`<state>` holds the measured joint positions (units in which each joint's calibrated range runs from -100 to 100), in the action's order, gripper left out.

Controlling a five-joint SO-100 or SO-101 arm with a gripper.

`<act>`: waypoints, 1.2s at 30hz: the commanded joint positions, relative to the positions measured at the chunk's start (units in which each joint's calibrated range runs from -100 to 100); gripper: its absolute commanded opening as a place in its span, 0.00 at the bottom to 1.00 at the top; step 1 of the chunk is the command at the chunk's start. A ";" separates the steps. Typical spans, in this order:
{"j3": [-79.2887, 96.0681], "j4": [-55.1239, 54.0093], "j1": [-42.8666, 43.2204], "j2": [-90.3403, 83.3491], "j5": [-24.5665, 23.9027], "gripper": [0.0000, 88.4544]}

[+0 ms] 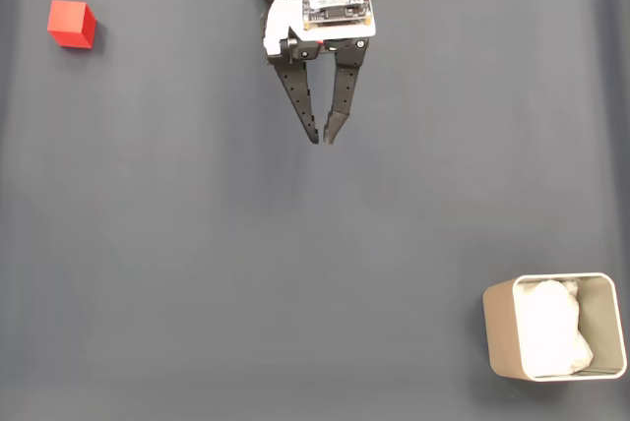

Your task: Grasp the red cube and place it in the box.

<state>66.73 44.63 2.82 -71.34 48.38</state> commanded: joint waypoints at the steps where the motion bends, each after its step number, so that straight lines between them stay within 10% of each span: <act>1: -7.33 0.62 -1.54 3.23 -0.15 0.00; 36: -41.00 13.89 -37.12 30.61 -1.42 0.00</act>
<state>29.39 58.15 -31.08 -41.12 47.79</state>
